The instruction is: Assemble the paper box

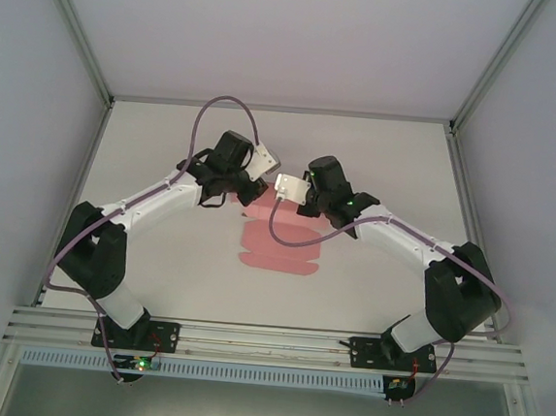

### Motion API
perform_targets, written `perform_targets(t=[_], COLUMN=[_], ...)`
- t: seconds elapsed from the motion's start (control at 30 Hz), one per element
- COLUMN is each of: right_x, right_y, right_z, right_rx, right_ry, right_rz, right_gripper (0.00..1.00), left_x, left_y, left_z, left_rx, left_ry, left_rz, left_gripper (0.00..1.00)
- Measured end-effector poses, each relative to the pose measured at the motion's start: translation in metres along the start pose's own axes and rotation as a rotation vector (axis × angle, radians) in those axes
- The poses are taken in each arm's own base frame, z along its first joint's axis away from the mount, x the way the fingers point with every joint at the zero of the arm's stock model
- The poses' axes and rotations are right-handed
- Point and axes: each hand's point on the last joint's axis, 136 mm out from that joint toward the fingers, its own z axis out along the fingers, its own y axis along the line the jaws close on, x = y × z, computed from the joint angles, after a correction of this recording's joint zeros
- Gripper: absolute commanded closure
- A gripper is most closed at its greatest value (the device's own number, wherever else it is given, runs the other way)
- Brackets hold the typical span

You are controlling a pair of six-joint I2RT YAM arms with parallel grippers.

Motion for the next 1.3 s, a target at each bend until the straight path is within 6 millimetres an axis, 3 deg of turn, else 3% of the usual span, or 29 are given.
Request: perform_targets(t=[0.37,0.57,0.83,1.13,1.3], right_x=[0.002,0.0,-0.004,-0.008,-0.01], right_y=[-0.003,-0.008,-0.008,-0.01,-0.017], right_z=[0.022,0.024,0.025,0.023,0.027], right_rx=[0.099,0.141,0.149,0.214,0.327], right_ry=[0.05,0.048,0.022,0.037,0.065], right_rz=[0.093,0.172,0.225,0.276,0.289], right_gripper=[1.0,1.0,1.0,1.0,1.0], left_x=[-0.001,-0.006,-0.003,-0.021,-0.018], left_y=[0.023,0.029,0.03,0.032,0.037], left_z=[0.019,0.022,0.03,0.039,0.041], left_rx=[-0.104,-0.128,-0.144,-0.104,-0.103], left_ry=[-0.016,-0.065,-0.087,-0.181,-0.187], left_rz=[-0.157,-0.282,-0.398,-0.594,-0.691], left_gripper=[0.86,0.8,1.0,0.94,0.91])
